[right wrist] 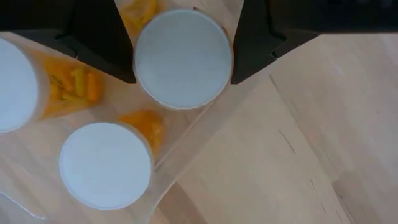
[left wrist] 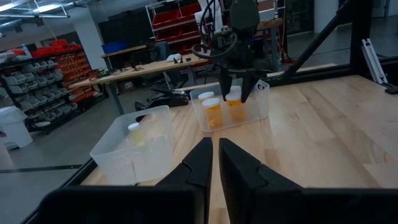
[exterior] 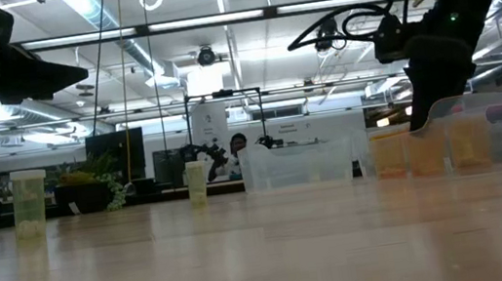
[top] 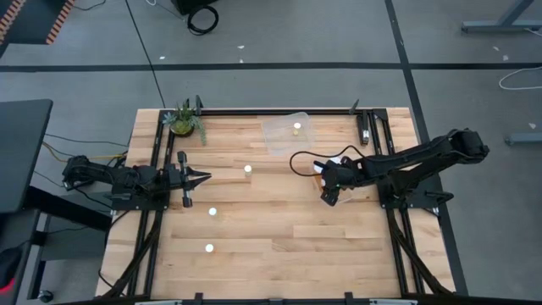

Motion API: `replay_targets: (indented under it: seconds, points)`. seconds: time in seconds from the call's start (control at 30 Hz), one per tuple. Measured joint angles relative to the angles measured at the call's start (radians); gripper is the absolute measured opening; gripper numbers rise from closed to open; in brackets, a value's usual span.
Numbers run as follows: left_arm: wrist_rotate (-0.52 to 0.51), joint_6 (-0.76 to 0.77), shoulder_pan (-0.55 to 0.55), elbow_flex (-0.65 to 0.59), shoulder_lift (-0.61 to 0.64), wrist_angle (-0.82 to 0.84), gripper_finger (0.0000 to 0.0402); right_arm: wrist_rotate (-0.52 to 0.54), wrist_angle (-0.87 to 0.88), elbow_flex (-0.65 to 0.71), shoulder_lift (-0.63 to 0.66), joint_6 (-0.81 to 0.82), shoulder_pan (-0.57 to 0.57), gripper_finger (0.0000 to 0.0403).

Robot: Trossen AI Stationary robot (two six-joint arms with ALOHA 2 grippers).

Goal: Pick and place medicine bottles into bin by pill shape (circle, oval)
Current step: Put the big orange pill bottle into the bottom transparent bin, then put the top small yellow pill bottle into the top transparent bin

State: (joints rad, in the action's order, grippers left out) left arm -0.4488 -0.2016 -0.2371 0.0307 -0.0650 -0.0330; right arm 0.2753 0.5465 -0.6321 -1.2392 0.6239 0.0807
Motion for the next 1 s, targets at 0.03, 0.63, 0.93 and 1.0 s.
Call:
replay_targets:
  seconds: [0.03,0.63,0.93,1.0]
  points:
    - [0.0,0.0,0.0,0.0,0.0,0.0,0.0038,0.0,0.003,0.0,0.0,0.0,0.0,0.0268]
    - [0.0,0.0,0.0,0.0,0.0,0.0,0.0039,0.017,0.244,-0.226,0.0,-0.038,0.0,0.0284]
    - [0.0,0.0,0.0,0.0,0.0,0.0,0.0028,0.019,0.162,-0.274,0.0,-0.094,0.0,0.0284]
    - [0.0,0.0,0.0,0.0,0.0,0.0,0.0029,0.019,0.136,-0.274,-0.004,-0.098,0.0,0.0284]
